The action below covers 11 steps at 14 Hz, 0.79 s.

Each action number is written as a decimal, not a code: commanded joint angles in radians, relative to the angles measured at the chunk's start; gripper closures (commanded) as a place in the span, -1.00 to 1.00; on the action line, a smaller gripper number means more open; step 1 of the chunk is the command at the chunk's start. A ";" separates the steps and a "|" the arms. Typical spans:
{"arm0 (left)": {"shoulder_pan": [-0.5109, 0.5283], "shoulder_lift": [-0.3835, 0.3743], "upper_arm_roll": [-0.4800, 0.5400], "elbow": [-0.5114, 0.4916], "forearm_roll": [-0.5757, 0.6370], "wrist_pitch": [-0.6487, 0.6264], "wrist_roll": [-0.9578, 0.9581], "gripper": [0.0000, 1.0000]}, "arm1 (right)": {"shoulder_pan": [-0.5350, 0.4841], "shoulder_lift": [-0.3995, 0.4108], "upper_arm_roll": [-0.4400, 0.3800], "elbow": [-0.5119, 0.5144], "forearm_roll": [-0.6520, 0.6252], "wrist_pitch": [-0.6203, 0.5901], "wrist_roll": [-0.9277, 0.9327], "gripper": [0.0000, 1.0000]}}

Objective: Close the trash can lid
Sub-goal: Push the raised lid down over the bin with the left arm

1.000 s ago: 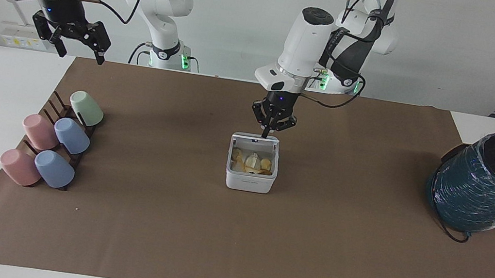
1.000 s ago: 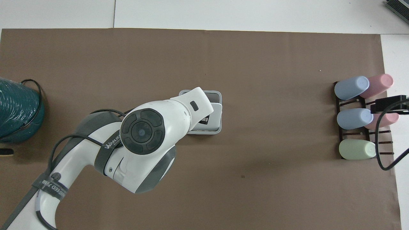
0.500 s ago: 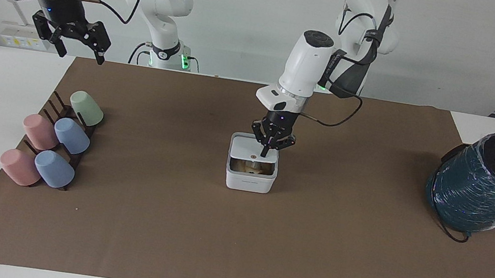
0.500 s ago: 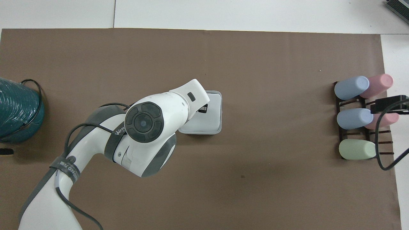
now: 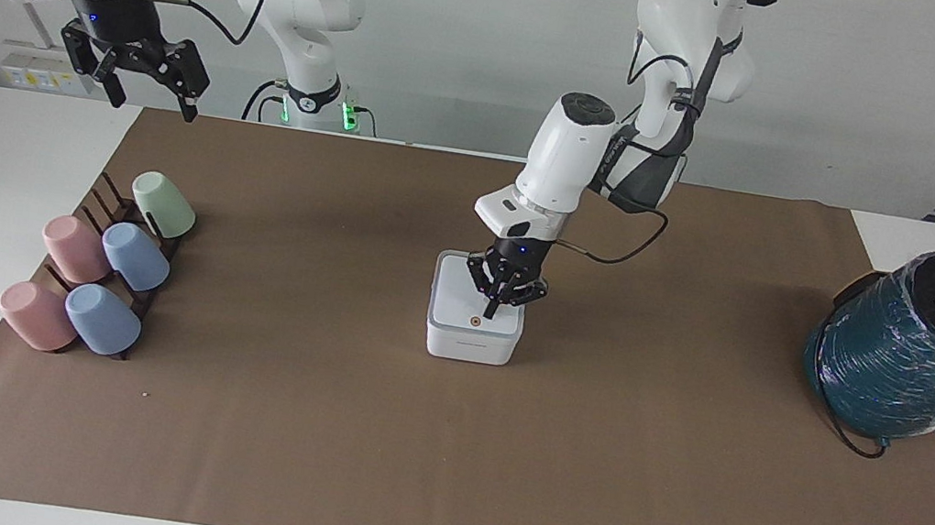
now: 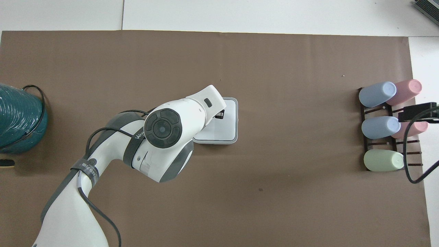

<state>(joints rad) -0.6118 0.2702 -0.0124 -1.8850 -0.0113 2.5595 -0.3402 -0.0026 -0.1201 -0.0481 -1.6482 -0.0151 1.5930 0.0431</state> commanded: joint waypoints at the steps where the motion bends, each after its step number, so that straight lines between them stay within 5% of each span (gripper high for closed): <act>1: 0.004 0.034 -0.001 -0.002 0.011 0.018 -0.011 1.00 | 0.001 -0.024 -0.004 -0.015 0.017 -0.011 -0.020 -1.00; 11: -0.012 0.023 0.000 0.040 0.011 -0.081 -0.016 1.00 | 0.001 -0.024 -0.004 -0.015 0.017 -0.010 -0.020 -1.00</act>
<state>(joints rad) -0.6123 0.2722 -0.0140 -1.8658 -0.0113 2.5180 -0.3402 -0.0026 -0.1260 -0.0481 -1.6482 -0.0150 1.5930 0.0431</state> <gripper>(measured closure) 0.987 0.000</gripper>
